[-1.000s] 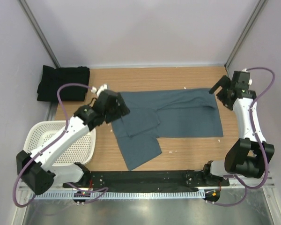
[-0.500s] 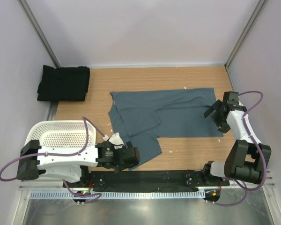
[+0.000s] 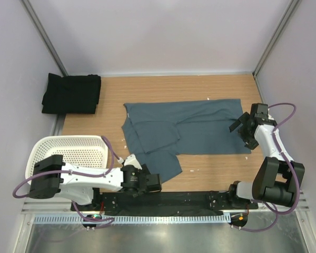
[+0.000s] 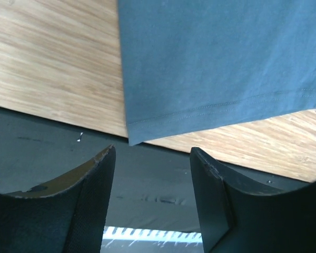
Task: Fold and stack the t-shirts
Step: Fold the tshirt
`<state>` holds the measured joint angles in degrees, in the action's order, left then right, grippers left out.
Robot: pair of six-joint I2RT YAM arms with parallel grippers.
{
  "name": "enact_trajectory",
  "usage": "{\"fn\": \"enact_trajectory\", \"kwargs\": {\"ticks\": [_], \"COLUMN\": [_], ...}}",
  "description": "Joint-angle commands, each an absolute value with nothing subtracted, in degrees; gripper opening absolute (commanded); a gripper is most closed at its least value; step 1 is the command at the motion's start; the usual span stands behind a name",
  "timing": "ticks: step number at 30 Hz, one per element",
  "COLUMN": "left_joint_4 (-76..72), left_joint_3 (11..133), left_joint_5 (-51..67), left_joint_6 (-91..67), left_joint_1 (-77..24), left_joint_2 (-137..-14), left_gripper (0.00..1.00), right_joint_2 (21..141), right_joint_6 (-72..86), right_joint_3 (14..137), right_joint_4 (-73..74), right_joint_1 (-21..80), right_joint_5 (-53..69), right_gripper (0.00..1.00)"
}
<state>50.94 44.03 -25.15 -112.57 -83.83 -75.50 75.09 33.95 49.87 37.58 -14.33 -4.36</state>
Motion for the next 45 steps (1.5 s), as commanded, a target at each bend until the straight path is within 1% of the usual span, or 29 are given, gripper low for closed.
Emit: {"fn": "enact_trajectory", "kwargs": {"ticks": [1, 10, 13, 16, 20, 25, 35, 40, 42, 44, 45], "left_joint_4": [49.40, 44.21, 44.56, 45.61, 48.07, 53.16, 51.07, 50.27, 50.10, 50.01, 50.01], "left_joint_3": [42.98, 42.44, 43.24, 42.80, 43.33, 47.46, 45.97, 47.11, 47.29, 46.94, 46.76], "left_joint_5": [-28.83, -26.11, -24.88, -23.12, -22.59, -21.80, -18.90, -17.76, -17.32, -17.40, -17.66], "left_joint_6": [-123.49, -119.01, -117.60, -119.26, -120.67, -118.84, -118.83, -117.51, -117.25, -117.25, -117.42], "left_joint_1": [-83.06, -79.90, -79.37, -79.19, -79.19, -79.19, -78.84, -78.40, -78.05, -77.87, -77.70], "left_joint_2": [-76.02, -79.01, -81.21, -81.74, -81.74, -83.40, -84.55, -87.45, -87.98, -88.15, -88.15], "left_gripper": [0.59, 0.58, 0.57, 0.53, 0.53, 0.55, 0.52, 0.48, 0.44, 0.42, 0.35], "right_joint_2": [74.71, 74.80, 75.06, 75.41, 75.15, 75.50, 75.32, 75.32, 75.32, 75.41, 75.41], "right_joint_6": [34.01, 32.87, 32.96, 32.96, 32.70, 32.61, 33.13, 32.96, 32.87, 32.78, 32.78], "right_joint_3": [50.54, 50.18, 50.01, 49.83, 49.92, 50.18, 49.57, 49.83, 49.75, 49.57, 49.57], "right_joint_4": [36.21, 36.56, 36.56, 36.74, 36.91, 37.00, 36.47, 36.47, 36.56, 36.56, 36.56], "right_joint_1": [-14.24, -14.24, -14.24, -14.24, -14.33, -14.33, -14.41, -14.33, -14.33, -14.41, -14.41], "right_joint_5": [-5.27, -7.38, -7.64, -7.65, -8.35, -8.70, -8.79, -8.96, -9.14, -9.23, -9.23], "right_gripper": [0.99, 1.00, 1.00, 1.00, 1.00, 1.00, 1.00, 1.00, 1.00, 1.00, 1.00]}}
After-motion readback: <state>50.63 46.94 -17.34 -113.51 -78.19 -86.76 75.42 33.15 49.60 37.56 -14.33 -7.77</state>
